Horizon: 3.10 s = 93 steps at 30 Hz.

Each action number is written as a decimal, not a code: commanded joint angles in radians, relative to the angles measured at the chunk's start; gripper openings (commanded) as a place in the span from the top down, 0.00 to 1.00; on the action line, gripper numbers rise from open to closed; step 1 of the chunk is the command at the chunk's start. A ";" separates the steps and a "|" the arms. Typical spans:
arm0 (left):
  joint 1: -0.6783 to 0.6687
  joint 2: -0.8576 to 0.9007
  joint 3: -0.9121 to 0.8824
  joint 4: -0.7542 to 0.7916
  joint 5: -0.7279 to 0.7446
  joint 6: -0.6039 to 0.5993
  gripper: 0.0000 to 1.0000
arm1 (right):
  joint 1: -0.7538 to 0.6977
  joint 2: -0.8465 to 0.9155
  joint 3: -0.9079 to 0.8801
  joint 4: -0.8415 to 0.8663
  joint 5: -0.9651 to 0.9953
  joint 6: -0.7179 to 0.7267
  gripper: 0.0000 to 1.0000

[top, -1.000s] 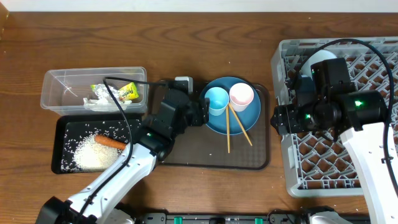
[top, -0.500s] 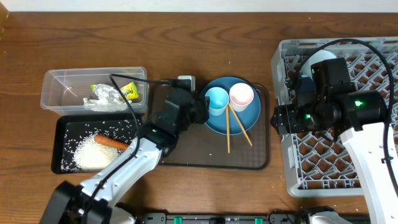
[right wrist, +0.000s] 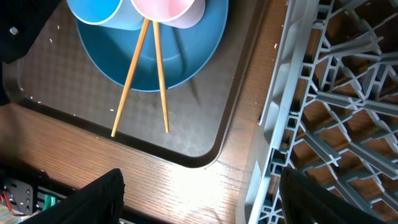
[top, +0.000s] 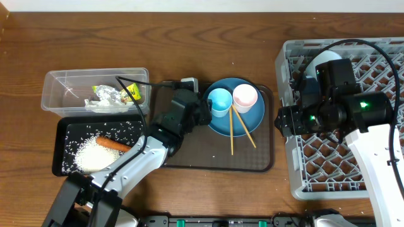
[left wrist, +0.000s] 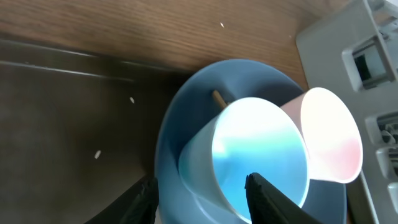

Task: Sort waste into correct bins and load items into the dishwasher rack
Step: 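Grasp the light-blue cup on the blue plate with the left gripper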

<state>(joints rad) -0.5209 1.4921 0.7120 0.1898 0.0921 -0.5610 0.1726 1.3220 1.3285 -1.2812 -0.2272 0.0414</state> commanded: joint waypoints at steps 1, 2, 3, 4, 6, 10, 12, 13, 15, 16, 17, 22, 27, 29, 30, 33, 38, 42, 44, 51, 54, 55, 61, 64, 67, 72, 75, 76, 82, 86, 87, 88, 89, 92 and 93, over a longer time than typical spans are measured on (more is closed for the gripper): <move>-0.003 0.007 0.007 -0.002 0.058 -0.024 0.51 | 0.011 0.000 -0.003 0.003 0.007 0.006 0.21; -0.006 0.007 0.007 -0.005 0.057 -0.024 0.51 | 0.011 0.000 -0.003 0.003 0.007 0.006 0.21; -0.009 0.007 0.007 -0.005 0.057 -0.024 0.51 | 0.011 0.000 -0.003 0.003 0.006 0.006 0.21; -0.011 0.008 0.007 -0.005 0.057 -0.024 0.51 | 0.011 0.000 -0.003 0.003 0.006 0.006 0.21; -0.021 0.013 0.007 -0.004 0.055 -0.024 0.51 | 0.011 0.000 -0.003 0.002 0.006 0.006 0.21; -0.027 0.018 0.007 0.000 0.053 -0.024 0.51 | 0.011 0.000 -0.003 0.002 0.006 0.006 0.21; -0.027 0.019 0.007 -0.003 0.044 -0.024 0.51 | 0.011 0.000 -0.003 0.001 0.006 0.006 0.21; -0.027 0.020 0.007 -0.006 0.034 -0.024 0.52 | 0.011 0.000 -0.003 0.001 0.006 0.006 0.21; -0.027 0.027 0.007 -0.008 0.027 -0.025 0.55 | 0.011 0.000 -0.003 0.002 0.006 0.006 0.20; -0.027 0.032 0.007 -0.004 0.027 -0.025 0.55 | 0.011 0.000 -0.003 0.002 0.006 0.006 0.20; -0.027 0.037 0.007 0.000 0.027 -0.025 0.55 | 0.011 0.000 -0.003 0.002 0.006 0.006 0.20; -0.027 0.049 0.007 0.011 0.027 -0.025 0.55 | 0.011 0.000 -0.003 0.002 0.006 0.006 0.20; -0.027 0.055 0.007 0.015 0.027 -0.025 0.59 | 0.011 0.000 -0.003 0.001 0.006 0.006 0.20; -0.027 0.055 0.007 0.019 0.027 -0.025 0.62 | 0.011 0.000 -0.003 0.001 0.006 0.006 0.20; -0.027 0.055 0.007 0.023 0.027 -0.025 0.64 | 0.011 0.000 -0.003 0.001 0.006 0.006 0.20; -0.027 0.055 0.007 0.030 0.027 -0.025 0.71 | 0.011 0.000 -0.003 0.001 0.006 0.006 0.20; -0.027 0.055 0.007 0.033 0.027 -0.024 0.72 | 0.011 0.000 -0.003 -0.002 0.006 0.006 0.20; -0.027 0.055 0.007 0.029 0.027 -0.024 0.74 | 0.011 0.000 -0.003 -0.002 0.007 0.006 0.19; -0.027 0.055 0.007 0.021 0.027 -0.024 0.74 | 0.011 0.000 -0.003 -0.002 0.006 0.006 0.19; -0.027 0.055 0.007 -0.017 -0.040 -0.029 0.74 | 0.011 0.000 -0.003 -0.003 0.006 0.006 0.19; -0.027 0.055 0.007 -0.020 -0.048 -0.029 0.74 | 0.011 0.000 -0.003 -0.006 0.007 0.006 0.19; -0.027 0.055 0.007 -0.020 -0.048 -0.029 0.74 | 0.011 0.000 -0.003 -0.007 0.007 0.006 0.19; -0.027 0.055 0.007 -0.020 -0.048 -0.029 0.81 | 0.011 0.000 -0.003 -0.011 0.007 0.006 0.19; -0.027 0.055 0.007 -0.020 -0.049 -0.029 0.85 | 0.011 0.000 -0.003 -0.013 0.007 0.006 0.19; -0.026 0.055 0.007 -0.020 -0.049 -0.029 0.89 | 0.011 0.000 -0.003 -0.013 0.007 0.006 0.19; -0.012 0.055 0.007 -0.021 -0.049 -0.029 0.94 | 0.011 0.000 -0.003 -0.013 0.007 0.006 0.19; 0.002 0.054 0.007 -0.024 -0.048 -0.029 0.94 | 0.011 0.000 -0.003 -0.013 0.007 0.006 0.18; 0.008 0.052 0.007 -0.024 -0.048 -0.029 0.94 | 0.011 0.000 -0.003 -0.013 0.007 0.006 0.18; 0.043 0.014 0.007 -0.031 -0.028 -0.027 0.94 | 0.011 0.000 -0.003 -0.013 0.007 0.006 0.18; 0.084 -0.026 0.007 -0.031 0.114 -0.006 0.94 | 0.011 0.000 -0.003 -0.009 0.007 0.006 0.18; 0.094 -0.034 0.007 -0.031 0.146 0.005 0.94 | 0.011 0.000 -0.003 -0.008 0.007 0.006 0.17; 0.109 -0.043 0.007 -0.030 0.189 0.021 0.94 | 0.011 0.000 -0.003 -0.008 0.007 0.006 0.17; 0.123 -0.052 0.007 -0.029 0.232 0.040 0.94 | 0.011 0.000 -0.003 -0.008 0.007 0.006 0.16; 0.173 -0.076 0.007 -0.025 0.369 0.085 0.94 | 0.011 0.000 -0.003 -0.008 0.006 0.007 0.16; 0.192 -0.082 0.007 -0.024 0.417 0.096 0.94 | 0.011 0.000 -0.003 -0.007 0.006 0.010 0.16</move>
<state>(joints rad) -0.3698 1.4387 0.7120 0.1616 0.3218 -0.5289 0.1726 1.3220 1.3285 -1.2896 -0.2268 0.0414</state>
